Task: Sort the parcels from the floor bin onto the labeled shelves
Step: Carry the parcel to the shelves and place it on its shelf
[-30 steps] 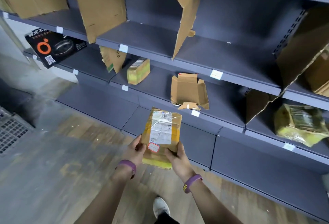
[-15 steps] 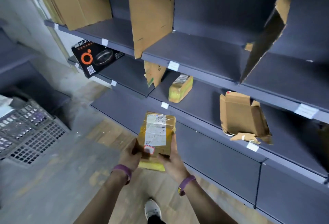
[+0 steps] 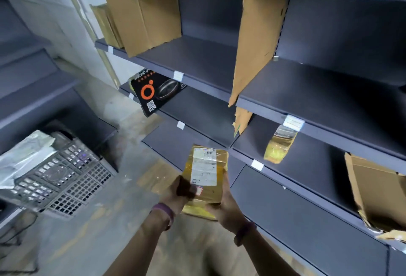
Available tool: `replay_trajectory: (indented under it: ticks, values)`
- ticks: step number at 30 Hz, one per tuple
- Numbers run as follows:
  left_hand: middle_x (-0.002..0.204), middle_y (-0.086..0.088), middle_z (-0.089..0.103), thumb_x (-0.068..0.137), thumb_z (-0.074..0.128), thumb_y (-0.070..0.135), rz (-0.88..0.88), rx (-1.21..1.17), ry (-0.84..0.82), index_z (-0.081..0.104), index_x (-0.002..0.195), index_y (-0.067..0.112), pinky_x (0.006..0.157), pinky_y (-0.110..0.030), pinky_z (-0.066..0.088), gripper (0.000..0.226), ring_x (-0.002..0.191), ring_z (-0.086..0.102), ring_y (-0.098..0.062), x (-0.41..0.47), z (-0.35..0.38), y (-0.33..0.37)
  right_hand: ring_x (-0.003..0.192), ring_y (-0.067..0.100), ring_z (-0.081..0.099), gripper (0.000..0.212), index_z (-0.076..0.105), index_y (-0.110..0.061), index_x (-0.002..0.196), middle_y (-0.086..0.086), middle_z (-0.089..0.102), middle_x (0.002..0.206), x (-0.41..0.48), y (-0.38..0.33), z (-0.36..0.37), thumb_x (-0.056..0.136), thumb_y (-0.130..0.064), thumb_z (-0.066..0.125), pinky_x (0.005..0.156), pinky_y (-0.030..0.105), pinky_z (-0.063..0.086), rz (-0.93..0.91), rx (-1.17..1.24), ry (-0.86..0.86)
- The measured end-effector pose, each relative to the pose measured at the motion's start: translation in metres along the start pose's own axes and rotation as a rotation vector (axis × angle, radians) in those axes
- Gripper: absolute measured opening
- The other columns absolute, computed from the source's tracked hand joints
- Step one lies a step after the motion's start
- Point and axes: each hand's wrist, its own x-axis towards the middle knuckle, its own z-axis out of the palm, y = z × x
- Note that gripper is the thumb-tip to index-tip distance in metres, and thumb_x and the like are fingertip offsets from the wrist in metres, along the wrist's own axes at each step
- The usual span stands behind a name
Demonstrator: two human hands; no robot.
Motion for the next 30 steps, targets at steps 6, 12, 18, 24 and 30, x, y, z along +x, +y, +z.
replay_trajectory:
  ticks: [6,12,18,24,30]
  values:
    - [0.087,0.01,0.061,0.086,0.06,-0.005,0.068,-0.048,-0.074,0.057,0.105,0.015,0.056,-0.003,0.043,0.028,0.076,0.056,-0.001,0.058,-0.055,-0.016,0.13,0.007,0.05,0.097,0.011,-0.022,0.149,0.001,0.048,0.144,0.059,-0.006,0.043,0.077,0.026,0.054,0.095,0.022,0.049,0.06,0.075,0.046]
    - [0.127,0.003,0.058,0.084,0.064,0.002,0.061,0.046,-0.321,0.039,0.136,0.03,0.1,-0.036,0.046,0.064,0.117,0.053,-0.015,0.124,-0.137,-0.043,0.124,0.011,0.051,0.101,0.001,-0.017,0.15,0.009,0.041,0.144,0.115,-0.004,0.117,0.077,0.033,0.048,0.086,0.018,0.052,0.083,0.078,0.184]
    - [0.131,0.001,0.054,0.083,0.067,0.006,0.146,0.17,-0.361,0.035,0.139,0.031,0.095,-0.03,0.046,0.07,0.117,0.052,-0.017,0.174,-0.21,-0.054,0.129,0.016,0.041,0.099,0.0,-0.012,0.152,0.0,0.041,0.138,0.159,-0.027,0.182,0.079,0.025,0.056,0.088,0.004,0.043,0.115,-0.01,0.296]
    - [0.128,0.0,0.058,0.082,0.067,0.007,0.249,0.24,-0.41,0.039,0.138,0.024,0.088,-0.022,0.045,0.065,0.109,0.054,-0.011,0.212,-0.234,-0.047,0.125,0.007,0.045,0.098,0.005,-0.01,0.151,-0.008,0.045,0.134,0.19,-0.037,0.199,0.076,0.022,0.06,0.091,0.005,0.042,0.123,-0.096,0.386]
    - [0.113,0.012,0.054,0.084,0.068,0.014,0.274,0.217,-0.463,0.043,0.129,0.029,0.079,-0.017,0.042,0.054,0.107,0.054,-0.01,0.242,-0.22,-0.031,0.128,0.012,0.043,0.101,0.006,-0.016,0.151,-0.008,0.043,0.136,0.212,-0.032,0.18,0.075,0.024,0.06,0.097,0.008,0.041,0.152,-0.094,0.459]
